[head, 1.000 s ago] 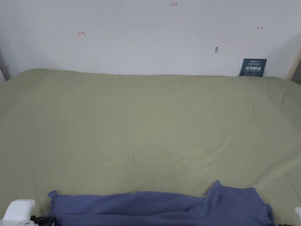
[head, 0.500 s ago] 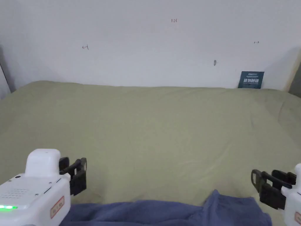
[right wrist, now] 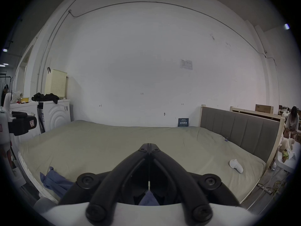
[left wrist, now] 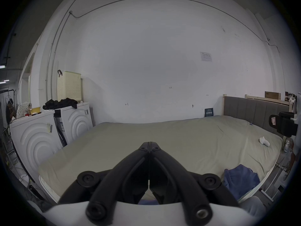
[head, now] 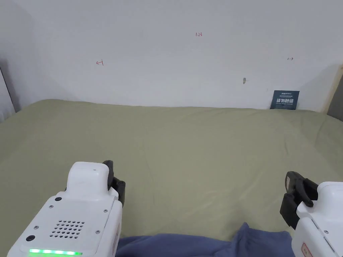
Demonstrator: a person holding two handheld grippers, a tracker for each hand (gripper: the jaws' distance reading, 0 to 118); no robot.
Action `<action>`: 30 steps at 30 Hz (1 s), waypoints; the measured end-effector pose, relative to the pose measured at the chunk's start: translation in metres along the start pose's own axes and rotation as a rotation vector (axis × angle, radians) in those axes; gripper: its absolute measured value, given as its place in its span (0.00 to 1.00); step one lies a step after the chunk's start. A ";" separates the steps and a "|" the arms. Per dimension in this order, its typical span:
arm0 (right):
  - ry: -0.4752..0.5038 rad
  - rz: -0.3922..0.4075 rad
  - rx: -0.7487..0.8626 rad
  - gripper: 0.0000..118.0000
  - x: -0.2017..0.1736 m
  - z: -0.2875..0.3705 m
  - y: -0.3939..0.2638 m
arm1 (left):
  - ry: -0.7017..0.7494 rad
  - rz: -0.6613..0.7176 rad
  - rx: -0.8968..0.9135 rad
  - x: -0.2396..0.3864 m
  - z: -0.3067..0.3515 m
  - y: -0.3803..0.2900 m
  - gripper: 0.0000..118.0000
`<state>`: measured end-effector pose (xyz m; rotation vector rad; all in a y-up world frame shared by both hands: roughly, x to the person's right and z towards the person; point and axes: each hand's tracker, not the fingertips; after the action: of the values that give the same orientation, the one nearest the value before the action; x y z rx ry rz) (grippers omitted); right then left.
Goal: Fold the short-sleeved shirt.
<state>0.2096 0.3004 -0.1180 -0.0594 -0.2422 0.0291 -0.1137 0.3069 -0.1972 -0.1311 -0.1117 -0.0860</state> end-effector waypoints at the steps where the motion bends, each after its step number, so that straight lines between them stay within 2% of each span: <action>1: -0.002 -0.004 -0.001 0.01 0.000 0.000 0.000 | 0.010 -0.008 0.000 -0.001 0.000 0.000 0.00; 4: -0.009 -0.023 -0.005 0.01 0.000 0.001 0.001 | 0.002 0.004 -0.036 -0.021 -0.003 0.001 0.00; 6: -0.011 -0.026 -0.015 0.01 -0.002 0.002 -0.001 | -0.052 0.091 -0.128 -0.047 -0.007 -0.001 0.00; 13: -0.063 -0.013 -0.061 0.01 -0.012 0.013 -0.024 | -0.225 0.427 -0.676 -0.169 -0.071 -0.071 0.00; 18: -0.088 0.010 -0.121 0.01 -0.023 0.016 -0.037 | -0.272 0.501 -0.908 -0.210 -0.115 -0.129 0.00; 21: -0.083 0.002 -0.166 0.01 -0.026 0.015 -0.044 | -0.266 0.481 -0.923 -0.220 -0.130 -0.146 0.01; 22: -0.084 0.004 -0.183 0.02 -0.028 0.014 -0.046 | -0.331 0.533 -0.955 -0.222 -0.135 -0.150 0.21; 24: -0.083 0.007 -0.203 0.02 -0.030 0.011 -0.049 | -0.412 0.639 -1.001 -0.224 -0.146 -0.160 0.85; 25: -0.077 0.006 -0.209 0.02 -0.031 0.010 -0.050 | -0.449 0.647 -1.014 -0.222 -0.151 -0.166 1.00; 26: -0.069 0.000 -0.211 0.02 -0.031 0.010 -0.051 | -0.457 0.677 -0.979 -0.222 -0.153 -0.167 1.00; 30: -0.091 0.007 -0.206 0.02 -0.029 0.007 -0.054 | -0.591 0.785 -1.049 -0.217 -0.168 -0.187 1.00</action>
<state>0.1811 0.2457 -0.1147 -0.2646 -0.3350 0.0137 -0.3282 0.1161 -0.3646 -1.2368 -0.5913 0.6998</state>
